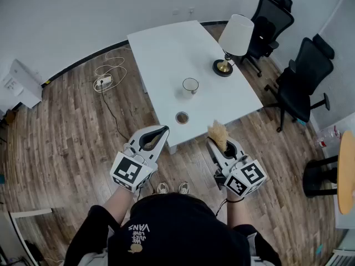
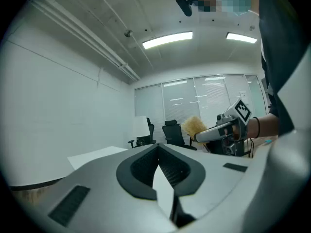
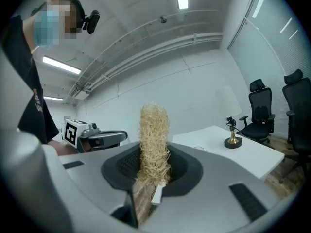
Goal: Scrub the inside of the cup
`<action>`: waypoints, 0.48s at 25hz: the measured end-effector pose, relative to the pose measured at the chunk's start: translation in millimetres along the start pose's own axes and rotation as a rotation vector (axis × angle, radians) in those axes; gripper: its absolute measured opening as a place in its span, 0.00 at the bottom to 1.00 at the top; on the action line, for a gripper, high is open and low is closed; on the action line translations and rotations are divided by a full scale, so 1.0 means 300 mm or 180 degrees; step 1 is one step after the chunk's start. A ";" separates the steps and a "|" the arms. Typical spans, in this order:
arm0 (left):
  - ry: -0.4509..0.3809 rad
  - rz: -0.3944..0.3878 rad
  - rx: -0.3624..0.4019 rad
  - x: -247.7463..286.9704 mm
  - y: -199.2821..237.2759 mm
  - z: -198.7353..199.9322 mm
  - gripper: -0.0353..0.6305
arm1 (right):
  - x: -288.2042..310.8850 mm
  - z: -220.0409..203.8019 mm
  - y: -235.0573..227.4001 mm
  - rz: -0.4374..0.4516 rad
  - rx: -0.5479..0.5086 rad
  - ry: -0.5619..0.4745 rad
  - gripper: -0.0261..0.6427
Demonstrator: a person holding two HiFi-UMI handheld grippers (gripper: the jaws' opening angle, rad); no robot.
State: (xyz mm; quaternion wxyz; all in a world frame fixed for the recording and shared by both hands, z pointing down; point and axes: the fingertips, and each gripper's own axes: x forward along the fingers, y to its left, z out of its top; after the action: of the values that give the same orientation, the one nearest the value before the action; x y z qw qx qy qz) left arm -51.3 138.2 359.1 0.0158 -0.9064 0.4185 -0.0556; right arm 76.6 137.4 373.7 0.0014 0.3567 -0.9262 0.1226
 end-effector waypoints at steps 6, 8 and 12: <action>-0.0015 -0.0051 0.0007 -0.014 0.015 -0.007 0.07 | 0.011 0.009 0.028 0.0011 0.0045 -0.0088 0.18; -0.0022 -0.0091 0.0006 -0.022 0.025 -0.013 0.07 | 0.020 0.010 0.038 -0.0032 0.0039 -0.0110 0.18; -0.0030 -0.0179 0.0006 -0.030 0.038 -0.023 0.07 | 0.031 0.006 0.052 -0.0113 0.0080 -0.0146 0.18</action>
State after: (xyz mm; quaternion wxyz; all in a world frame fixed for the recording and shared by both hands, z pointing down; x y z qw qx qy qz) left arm -66.4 137.7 364.3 0.0171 -0.9180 0.3927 -0.0521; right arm 59.6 142.0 369.3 -0.0222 0.3758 -0.9178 0.1260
